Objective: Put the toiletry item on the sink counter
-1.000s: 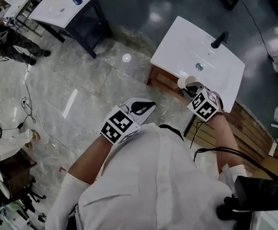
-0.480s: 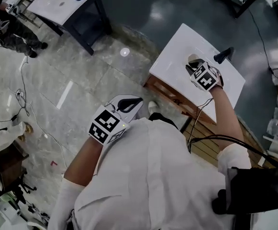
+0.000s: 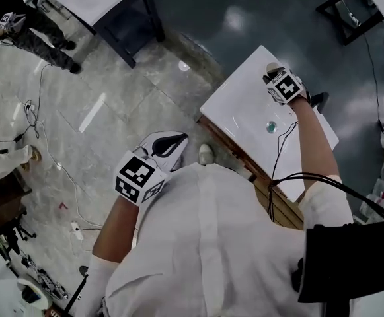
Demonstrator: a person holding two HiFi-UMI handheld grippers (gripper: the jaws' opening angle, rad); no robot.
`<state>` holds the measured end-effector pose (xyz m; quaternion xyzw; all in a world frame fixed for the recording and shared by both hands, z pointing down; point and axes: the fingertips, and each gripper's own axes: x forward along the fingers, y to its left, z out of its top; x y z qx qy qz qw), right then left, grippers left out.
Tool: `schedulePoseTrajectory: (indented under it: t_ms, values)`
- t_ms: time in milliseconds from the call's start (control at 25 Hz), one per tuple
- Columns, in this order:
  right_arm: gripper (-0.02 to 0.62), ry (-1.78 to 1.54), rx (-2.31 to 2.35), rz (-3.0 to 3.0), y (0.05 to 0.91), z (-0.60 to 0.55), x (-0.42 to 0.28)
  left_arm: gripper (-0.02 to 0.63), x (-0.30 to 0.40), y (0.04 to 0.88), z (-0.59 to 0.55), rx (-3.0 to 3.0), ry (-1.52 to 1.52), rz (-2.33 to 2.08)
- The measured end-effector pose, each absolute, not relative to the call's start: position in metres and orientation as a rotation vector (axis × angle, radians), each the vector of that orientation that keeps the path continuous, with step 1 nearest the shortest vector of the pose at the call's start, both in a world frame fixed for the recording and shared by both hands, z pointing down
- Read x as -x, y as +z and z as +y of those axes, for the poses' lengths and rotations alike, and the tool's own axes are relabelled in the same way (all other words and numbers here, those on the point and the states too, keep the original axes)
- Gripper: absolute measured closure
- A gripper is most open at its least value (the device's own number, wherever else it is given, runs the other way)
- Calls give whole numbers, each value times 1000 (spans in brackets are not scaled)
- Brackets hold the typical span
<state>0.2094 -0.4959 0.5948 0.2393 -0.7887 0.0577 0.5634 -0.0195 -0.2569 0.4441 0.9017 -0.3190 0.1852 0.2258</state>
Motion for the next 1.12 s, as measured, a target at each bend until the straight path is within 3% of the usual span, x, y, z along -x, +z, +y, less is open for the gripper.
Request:
schedulePoseTrajectory:
  t_ms: [1000,1120]
  values:
    - [581,125,-461,-1848,630,-545,-207,600,8,456,-255,-2342,499,-1051]
    - [542,119,-485,-1873,624,-545,-212,600,-2,457,-251,-2339,509,-1046]
